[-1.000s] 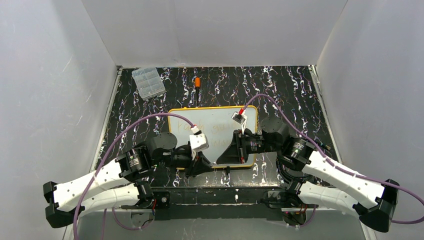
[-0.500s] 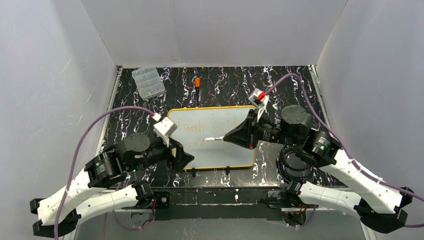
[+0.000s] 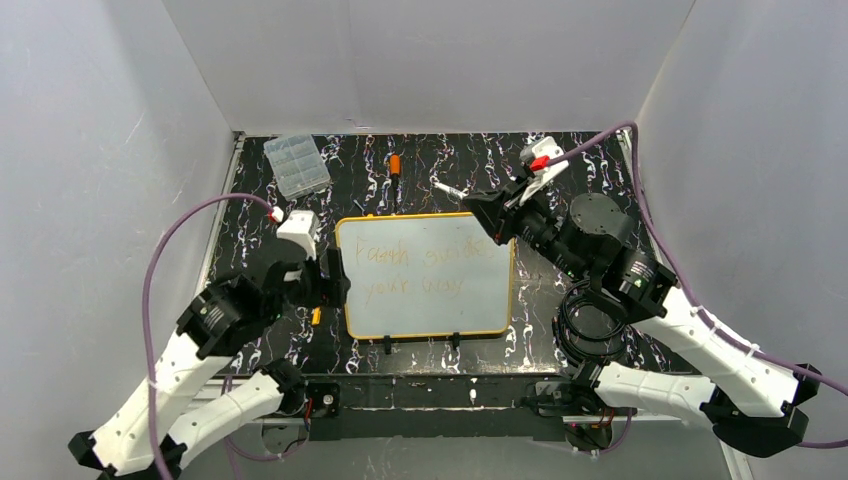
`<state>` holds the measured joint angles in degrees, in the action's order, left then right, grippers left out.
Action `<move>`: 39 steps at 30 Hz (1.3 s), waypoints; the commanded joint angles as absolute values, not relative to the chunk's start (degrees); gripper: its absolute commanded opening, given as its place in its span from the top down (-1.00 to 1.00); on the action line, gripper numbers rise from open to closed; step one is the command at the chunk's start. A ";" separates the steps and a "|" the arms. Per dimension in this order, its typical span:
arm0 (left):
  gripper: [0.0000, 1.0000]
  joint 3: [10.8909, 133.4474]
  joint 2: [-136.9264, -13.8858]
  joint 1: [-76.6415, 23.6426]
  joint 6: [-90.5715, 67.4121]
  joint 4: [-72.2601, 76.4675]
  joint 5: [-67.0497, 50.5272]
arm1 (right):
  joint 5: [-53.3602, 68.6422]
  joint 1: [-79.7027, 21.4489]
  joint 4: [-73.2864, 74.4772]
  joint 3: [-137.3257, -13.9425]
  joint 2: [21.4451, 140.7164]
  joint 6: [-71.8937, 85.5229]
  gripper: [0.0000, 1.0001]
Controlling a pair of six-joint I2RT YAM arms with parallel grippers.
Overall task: Write a sentence on the whiteboard
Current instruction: Close the whiteboard marker at the center of the board.
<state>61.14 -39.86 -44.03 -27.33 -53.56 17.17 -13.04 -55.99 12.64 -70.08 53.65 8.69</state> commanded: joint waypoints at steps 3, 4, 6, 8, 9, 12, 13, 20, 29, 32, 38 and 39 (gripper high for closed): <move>-0.57 64.42 -45.36 -27.10 -24.81 -51.85 7.07 | -20.55 -56.12 5.42 -73.56 53.74 4.20 0.97; -0.56 64.49 -45.98 -23.28 -24.45 -51.59 4.00 | -21.29 -56.08 5.12 -73.54 53.83 4.02 0.97; -0.55 61.98 -46.67 -16.43 -24.62 -50.50 1.38 | -23.47 -56.07 4.69 -73.64 54.15 3.54 0.97; -0.47 58.34 -47.45 -12.85 -26.25 -50.85 5.08 | -25.94 -56.07 4.34 -73.85 54.75 2.82 0.97; -0.47 56.16 -47.61 -12.03 -27.70 -50.54 7.17 | -27.40 -56.07 4.31 -74.02 55.12 2.55 0.97; -0.43 48.79 -47.94 -11.17 -32.44 -47.45 8.62 | -30.09 -56.06 5.28 -75.36 56.14 1.35 0.97; -0.39 46.61 -49.07 -11.16 -33.55 -46.49 9.29 | -30.85 -56.07 5.35 -75.67 56.49 0.91 0.97; -0.17 38.78 -58.37 -11.15 -36.12 -42.43 11.89 | -33.42 -56.07 6.26 -76.32 56.52 -1.80 0.97; 0.14 35.30 -62.78 -11.16 -37.35 -38.08 11.07 | -33.39 -56.07 6.96 -74.27 54.23 -1.43 0.97; 0.24 35.24 -64.79 -11.16 -37.56 -37.75 11.04 | -33.32 -56.07 7.29 -73.81 53.86 -1.11 0.97; 0.23 35.05 -66.83 -11.16 -37.79 -36.86 13.09 | -32.40 -56.03 7.85 -73.59 52.68 -0.73 0.97; 0.22 35.07 -67.26 -11.11 -37.73 -36.64 13.24 | -32.27 -56.07 7.95 -73.42 52.50 -0.62 0.97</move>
